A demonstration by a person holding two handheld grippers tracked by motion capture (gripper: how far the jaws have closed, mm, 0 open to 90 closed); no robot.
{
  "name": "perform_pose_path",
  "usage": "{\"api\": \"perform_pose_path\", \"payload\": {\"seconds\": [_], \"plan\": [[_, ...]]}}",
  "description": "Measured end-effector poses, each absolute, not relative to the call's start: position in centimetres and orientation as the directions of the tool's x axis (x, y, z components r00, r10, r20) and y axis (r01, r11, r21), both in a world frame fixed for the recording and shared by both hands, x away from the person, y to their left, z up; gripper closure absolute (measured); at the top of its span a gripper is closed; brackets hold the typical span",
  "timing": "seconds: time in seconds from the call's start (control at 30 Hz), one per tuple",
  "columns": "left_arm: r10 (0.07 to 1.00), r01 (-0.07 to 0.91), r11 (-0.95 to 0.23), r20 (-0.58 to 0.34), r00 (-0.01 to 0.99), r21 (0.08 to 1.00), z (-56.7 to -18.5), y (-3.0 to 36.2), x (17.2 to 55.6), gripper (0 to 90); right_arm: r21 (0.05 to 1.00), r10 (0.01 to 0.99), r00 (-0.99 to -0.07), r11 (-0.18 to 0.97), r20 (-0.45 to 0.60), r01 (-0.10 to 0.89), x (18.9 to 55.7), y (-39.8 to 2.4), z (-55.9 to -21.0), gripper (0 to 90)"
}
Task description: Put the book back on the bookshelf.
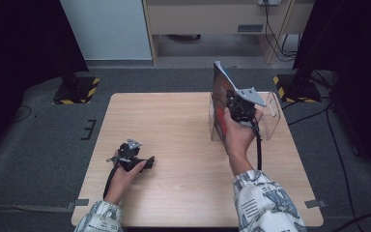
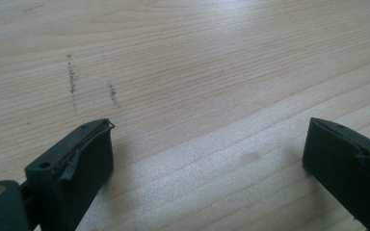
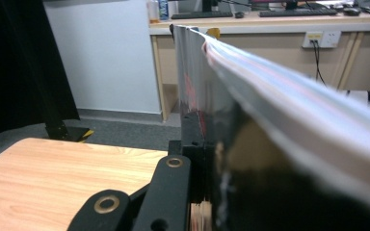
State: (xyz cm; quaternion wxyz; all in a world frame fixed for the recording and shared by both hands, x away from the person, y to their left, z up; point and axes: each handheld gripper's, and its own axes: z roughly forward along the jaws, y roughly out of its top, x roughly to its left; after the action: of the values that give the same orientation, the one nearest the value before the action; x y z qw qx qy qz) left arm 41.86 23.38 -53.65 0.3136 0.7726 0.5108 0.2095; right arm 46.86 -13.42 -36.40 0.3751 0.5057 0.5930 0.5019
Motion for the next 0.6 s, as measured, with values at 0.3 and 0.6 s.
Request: {"api": "perform_pose_path", "payload": {"seconds": [0.3, 0.6], "plan": [[0.919, 0.658, -0.286, 0.007, 0.393, 0.696, -53.6, 23.4, 41.8, 2.9, 0.976, 0.963, -0.269, 0.045, 0.014, 0.211, 44.9, -12.3, -36.7, 83.3], [0.919, 0.658, -0.287, 0.007, 0.394, 0.696, -53.6, 23.3, 41.9, 2.7, 0.974, 0.946, -0.324, 0.074, -0.001, 0.212, 44.0, -12.5, -36.6, 86.8]]}}
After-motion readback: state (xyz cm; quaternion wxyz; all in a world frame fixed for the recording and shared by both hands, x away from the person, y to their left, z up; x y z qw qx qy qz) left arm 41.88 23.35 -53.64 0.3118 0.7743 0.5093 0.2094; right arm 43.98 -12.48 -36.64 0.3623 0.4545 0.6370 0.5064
